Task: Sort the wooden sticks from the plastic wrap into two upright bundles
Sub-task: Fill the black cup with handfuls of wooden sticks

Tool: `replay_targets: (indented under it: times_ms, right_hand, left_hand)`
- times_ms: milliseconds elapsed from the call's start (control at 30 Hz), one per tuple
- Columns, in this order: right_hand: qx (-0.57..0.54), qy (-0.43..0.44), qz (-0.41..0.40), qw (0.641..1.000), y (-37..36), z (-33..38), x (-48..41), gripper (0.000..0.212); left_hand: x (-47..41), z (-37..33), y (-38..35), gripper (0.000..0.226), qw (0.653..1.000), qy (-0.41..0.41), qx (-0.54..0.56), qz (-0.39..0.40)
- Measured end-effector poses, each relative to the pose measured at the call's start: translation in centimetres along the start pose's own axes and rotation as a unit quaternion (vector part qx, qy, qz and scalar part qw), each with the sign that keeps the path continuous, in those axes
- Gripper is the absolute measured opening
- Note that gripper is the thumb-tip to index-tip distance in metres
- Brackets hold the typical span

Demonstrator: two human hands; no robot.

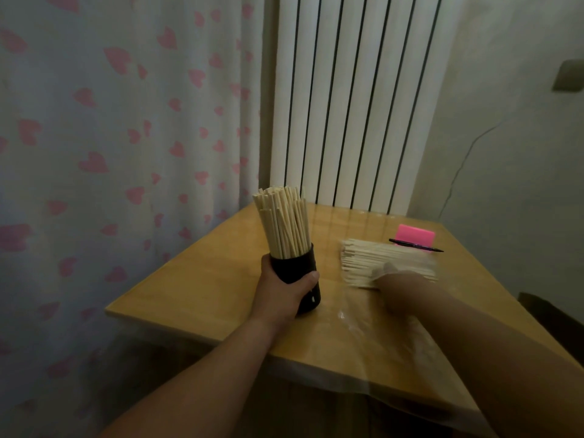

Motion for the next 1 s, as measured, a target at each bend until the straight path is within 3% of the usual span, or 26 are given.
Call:
replay_targets:
  times_ms: [67, 233, 567, 1000]
  right_hand:
    - [0.020, 0.011, 0.027, 0.999, 0.8, 0.9, 0.8, 0.044]
    - [0.046, 0.029, 0.014, 0.998, 2.6, 1.5, 1.0, 0.060]
    - [0.160, 0.113, -0.005, 0.981, 2.5, 2.6, 1.4, 0.026]
    - [0.141, 0.144, -0.007, 0.979, 2.4, 2.5, 3.3, 0.021]
  left_hand:
    - [0.0, 0.1, 0.0, 0.079, 1.000, 0.001, 0.000, 0.002]
    - [-0.1, 0.1, 0.0, 0.080, 1.000, -0.002, -0.002, 0.005]
    - [0.0, 0.0, -0.1, 0.078, 1.000, -0.004, -0.007, 0.004]
    - [-0.2, 0.2, -0.3, 0.081, 0.999, -0.005, -0.033, 0.006]
Point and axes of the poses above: each hand's wrist, its own x-axis away from the middle knuckle, its own y-axis out of the back of the hand, z = x × y, the point moved 10 cm from there along -x, towards the middle knuckle, and after that the axes turned 5 degrees about -z, right-handed, at the moved point
